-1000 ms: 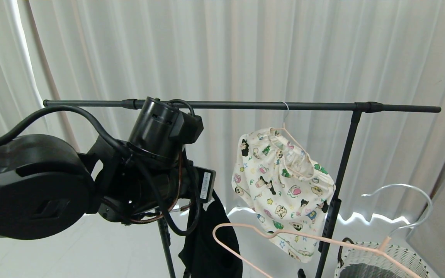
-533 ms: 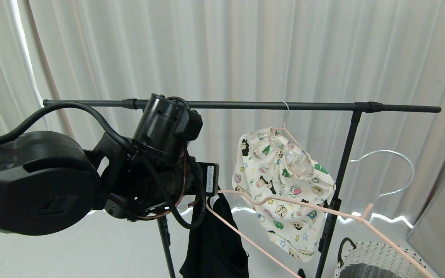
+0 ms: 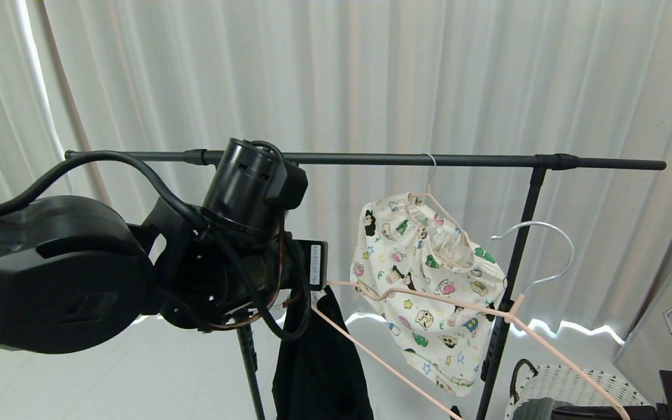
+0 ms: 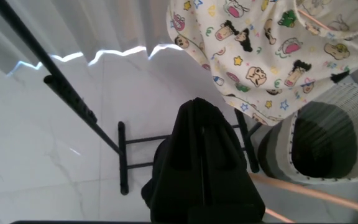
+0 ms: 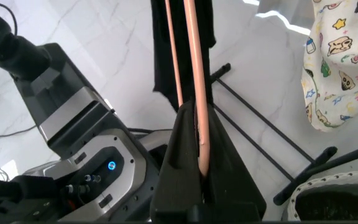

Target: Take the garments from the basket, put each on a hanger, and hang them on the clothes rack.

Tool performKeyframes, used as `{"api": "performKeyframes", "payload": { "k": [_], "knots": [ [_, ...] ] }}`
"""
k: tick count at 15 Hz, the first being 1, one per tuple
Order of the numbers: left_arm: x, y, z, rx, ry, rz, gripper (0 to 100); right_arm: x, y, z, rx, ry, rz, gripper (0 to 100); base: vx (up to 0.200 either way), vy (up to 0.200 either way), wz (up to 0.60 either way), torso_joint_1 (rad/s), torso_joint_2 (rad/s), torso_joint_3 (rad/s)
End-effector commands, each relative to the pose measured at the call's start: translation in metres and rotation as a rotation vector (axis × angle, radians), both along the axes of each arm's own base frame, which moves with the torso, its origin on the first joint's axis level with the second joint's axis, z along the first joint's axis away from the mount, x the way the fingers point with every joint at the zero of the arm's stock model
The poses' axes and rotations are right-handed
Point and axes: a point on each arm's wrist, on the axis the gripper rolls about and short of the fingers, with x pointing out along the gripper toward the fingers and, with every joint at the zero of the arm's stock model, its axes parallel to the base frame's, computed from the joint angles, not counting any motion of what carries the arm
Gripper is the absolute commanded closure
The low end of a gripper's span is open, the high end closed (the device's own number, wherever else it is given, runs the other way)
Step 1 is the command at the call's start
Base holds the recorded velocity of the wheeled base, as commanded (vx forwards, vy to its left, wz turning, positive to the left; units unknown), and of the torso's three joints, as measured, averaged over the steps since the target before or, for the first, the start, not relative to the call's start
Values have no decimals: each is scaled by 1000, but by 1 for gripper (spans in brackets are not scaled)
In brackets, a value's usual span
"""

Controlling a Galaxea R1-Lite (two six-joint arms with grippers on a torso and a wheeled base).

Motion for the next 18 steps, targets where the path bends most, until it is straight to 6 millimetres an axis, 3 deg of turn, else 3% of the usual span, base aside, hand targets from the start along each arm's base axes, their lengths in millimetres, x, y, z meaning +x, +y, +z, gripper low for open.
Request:
{"api": "performKeyframes", "payload": {
  "k": [1,11,18],
  "knots": [
    [0,0,0,2,0,2,100,1,1,-1,-3,4,-1,100,0,0,0,0,0,0],
    [-2,-3,2,24,-28,33,100,17,16,-2,-10,-26,-48,100,0,0,0,0,0,0],
    [-22,-27,13,-52,-49,-35,100,33,33,-3,-15,-31,-47,100,0,0,0,0,0,0]
  ]
}}
